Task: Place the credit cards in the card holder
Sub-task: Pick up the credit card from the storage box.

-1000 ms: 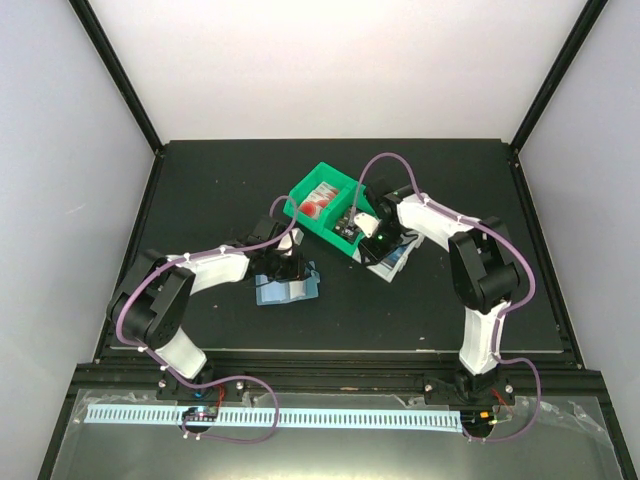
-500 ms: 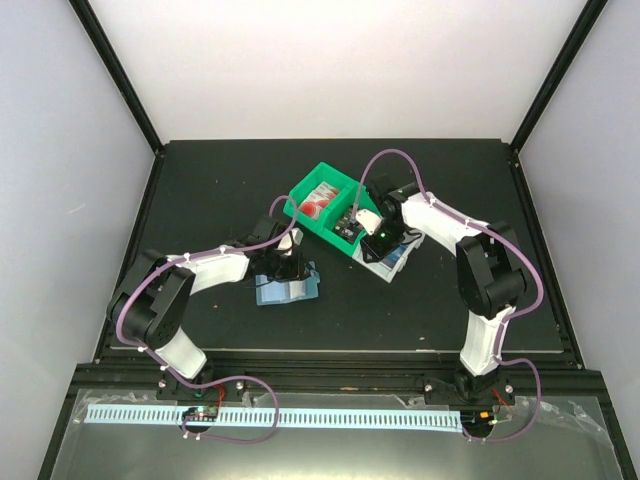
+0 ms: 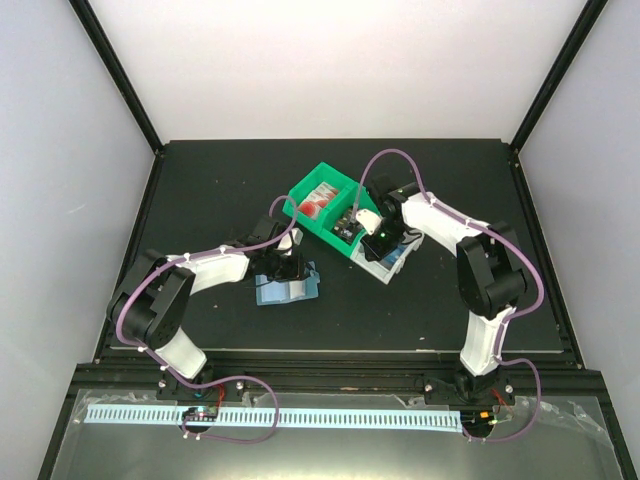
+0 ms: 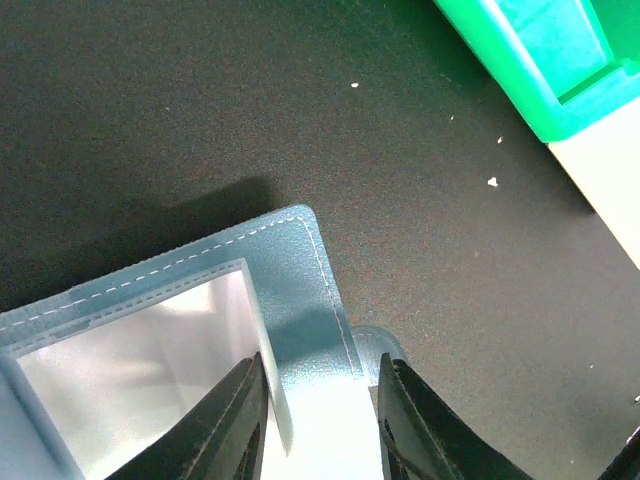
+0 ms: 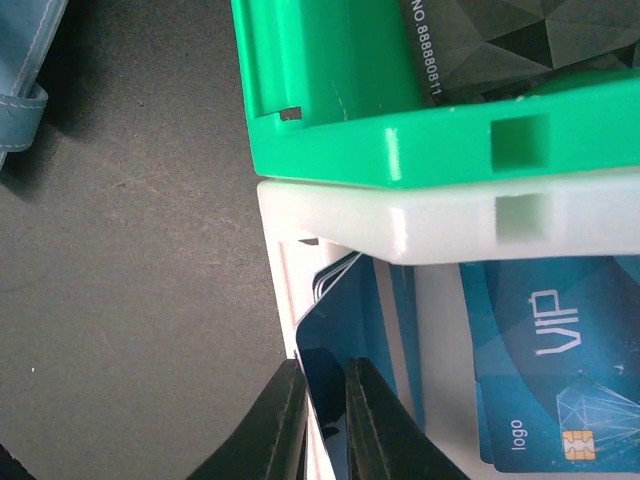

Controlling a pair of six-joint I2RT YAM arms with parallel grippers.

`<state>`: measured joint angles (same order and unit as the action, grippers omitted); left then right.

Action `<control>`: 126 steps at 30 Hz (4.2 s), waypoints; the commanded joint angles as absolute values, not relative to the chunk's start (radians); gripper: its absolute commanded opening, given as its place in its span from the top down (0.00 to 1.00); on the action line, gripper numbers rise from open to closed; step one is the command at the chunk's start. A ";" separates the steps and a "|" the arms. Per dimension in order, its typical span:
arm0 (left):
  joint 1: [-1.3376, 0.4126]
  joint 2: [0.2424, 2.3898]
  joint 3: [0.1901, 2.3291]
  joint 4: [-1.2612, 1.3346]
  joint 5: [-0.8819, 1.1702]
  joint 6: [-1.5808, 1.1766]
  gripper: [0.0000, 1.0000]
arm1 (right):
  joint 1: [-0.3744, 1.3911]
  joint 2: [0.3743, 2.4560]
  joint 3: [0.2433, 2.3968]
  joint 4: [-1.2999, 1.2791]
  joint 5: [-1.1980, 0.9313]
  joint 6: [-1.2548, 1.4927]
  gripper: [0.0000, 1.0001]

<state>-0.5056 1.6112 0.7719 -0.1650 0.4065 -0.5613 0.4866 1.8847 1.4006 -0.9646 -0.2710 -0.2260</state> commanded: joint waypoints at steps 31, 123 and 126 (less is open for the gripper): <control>-0.518 1.562 0.788 -0.185 0.367 -0.573 0.66 | 0.494 1.524 1.381 -0.822 -0.243 -0.092 0.99; -0.458 0.666 0.478 0.015 0.765 -0.865 0.98 | 0.754 1.330 0.755 0.459 -0.999 0.829 0.83; -0.450 0.678 0.477 0.034 0.775 -0.880 0.98 | 0.754 1.341 0.754 0.473 -1.010 0.834 0.88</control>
<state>-0.4751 0.6594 0.4393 0.0391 0.7929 -0.8734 0.7464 1.3373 0.7624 0.4118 -0.9295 0.8532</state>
